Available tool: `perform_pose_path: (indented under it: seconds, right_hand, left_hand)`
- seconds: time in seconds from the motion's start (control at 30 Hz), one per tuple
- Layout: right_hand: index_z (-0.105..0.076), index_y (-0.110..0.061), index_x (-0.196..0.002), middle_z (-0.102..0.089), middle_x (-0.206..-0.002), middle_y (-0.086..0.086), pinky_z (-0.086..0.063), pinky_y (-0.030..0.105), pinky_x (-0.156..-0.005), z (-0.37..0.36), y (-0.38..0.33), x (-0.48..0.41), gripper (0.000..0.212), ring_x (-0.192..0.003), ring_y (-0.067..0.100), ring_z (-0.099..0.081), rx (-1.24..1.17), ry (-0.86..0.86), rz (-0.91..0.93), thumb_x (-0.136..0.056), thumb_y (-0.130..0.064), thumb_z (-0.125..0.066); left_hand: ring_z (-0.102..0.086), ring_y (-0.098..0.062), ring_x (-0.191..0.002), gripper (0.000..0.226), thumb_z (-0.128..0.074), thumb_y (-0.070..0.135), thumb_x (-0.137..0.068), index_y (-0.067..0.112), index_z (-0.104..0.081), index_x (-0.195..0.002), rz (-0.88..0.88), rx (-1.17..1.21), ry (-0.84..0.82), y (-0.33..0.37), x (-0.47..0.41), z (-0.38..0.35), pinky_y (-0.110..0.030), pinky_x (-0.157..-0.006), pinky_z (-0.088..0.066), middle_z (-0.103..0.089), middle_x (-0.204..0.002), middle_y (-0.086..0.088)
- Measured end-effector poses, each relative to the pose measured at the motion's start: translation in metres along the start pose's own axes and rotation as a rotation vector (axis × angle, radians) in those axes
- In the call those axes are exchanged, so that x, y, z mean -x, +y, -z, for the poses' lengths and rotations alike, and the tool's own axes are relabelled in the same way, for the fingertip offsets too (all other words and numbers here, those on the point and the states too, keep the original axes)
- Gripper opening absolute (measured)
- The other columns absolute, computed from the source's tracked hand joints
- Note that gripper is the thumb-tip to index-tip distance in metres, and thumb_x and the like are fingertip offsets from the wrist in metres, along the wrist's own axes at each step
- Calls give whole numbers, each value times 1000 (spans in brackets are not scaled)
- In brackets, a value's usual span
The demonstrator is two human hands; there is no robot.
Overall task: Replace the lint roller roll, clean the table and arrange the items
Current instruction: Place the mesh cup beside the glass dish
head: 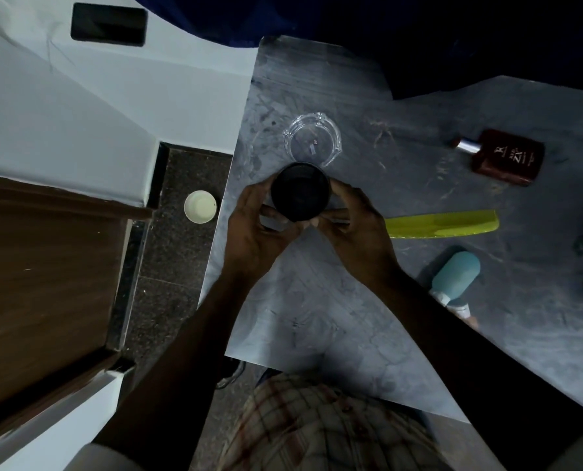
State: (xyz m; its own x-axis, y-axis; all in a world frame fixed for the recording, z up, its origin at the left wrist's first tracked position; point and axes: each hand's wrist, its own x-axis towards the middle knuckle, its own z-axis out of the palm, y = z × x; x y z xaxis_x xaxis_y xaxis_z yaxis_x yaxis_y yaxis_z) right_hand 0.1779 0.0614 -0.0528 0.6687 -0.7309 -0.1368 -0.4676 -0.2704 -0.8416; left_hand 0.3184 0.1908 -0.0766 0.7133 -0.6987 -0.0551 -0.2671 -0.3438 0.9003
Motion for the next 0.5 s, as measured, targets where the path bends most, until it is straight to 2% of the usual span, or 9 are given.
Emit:
perform_pose_path:
  seconds: [0.1, 0.2, 0.3, 0.33, 0.43, 0.5]
  right_hand:
    - [-52, -13, -146, -60, -138, 9, -34, -10, -86, 0, 2, 1, 64, -108, -33, -44, 2, 0, 1, -87, -16, -78]
    - [-52, -14, -146, -60, -137, 8, -35, -10, -84, 0, 3, 2, 63, -105, -37, -43, -14, -10, -3, -88, -16, -76]
    - [-51, -18, -147, -59, -136, 5, -41, -6, -82, 1, 4, 3, 63, -102, -33, -49, -31, -27, -23, -88, -19, -75]
    - [-51, -20, -147, -58, -137, 4, -45, -1, -84, 1, 3, 3, 64, -104, -26, -55, -44, -41, -30, -88, -21, -76]
    - [-48, -23, -149, -57, -140, 2, -58, 33, -95, 2, 2, 2, 67, -114, 12, -68, -72, -77, -50, -88, -25, -76]
    - [-45, -24, -150, -56, -141, 1, -59, 39, -95, 5, 2, 0, 70, -115, 19, -68, -81, -107, -78, -87, -23, -76]
  left_hand:
    - [-73, -15, -91, 82, -99, 33, -74, 18, -61, -144, -10, -7, 14, 1, 1, 0, -36, -73, -66, -67, -131, -1]
    - [-73, -15, -92, 80, -97, 35, -73, 21, -61, -143, 15, 28, 11, 5, 2, 1, -37, -71, -67, -68, -131, -1]
    - [-72, -12, -91, 80, -95, 32, -74, 15, -60, -144, 15, 43, 3, 4, 6, 1, -31, -69, -65, -67, -132, -3]
    - [-71, -9, -91, 79, -95, 28, -75, 14, -60, -144, 21, 34, 6, 3, 6, 1, -28, -68, -65, -67, -133, -3]
    - [-69, -2, -88, 79, -97, 22, -76, 14, -58, -145, 30, 7, 6, 4, 8, 0, -17, -67, -59, -68, -133, -2]
    - [-69, -3, -88, 85, -97, 26, -76, 15, -55, -148, 4, -18, -5, 5, 9, 1, -19, -69, -60, -65, -137, -3]
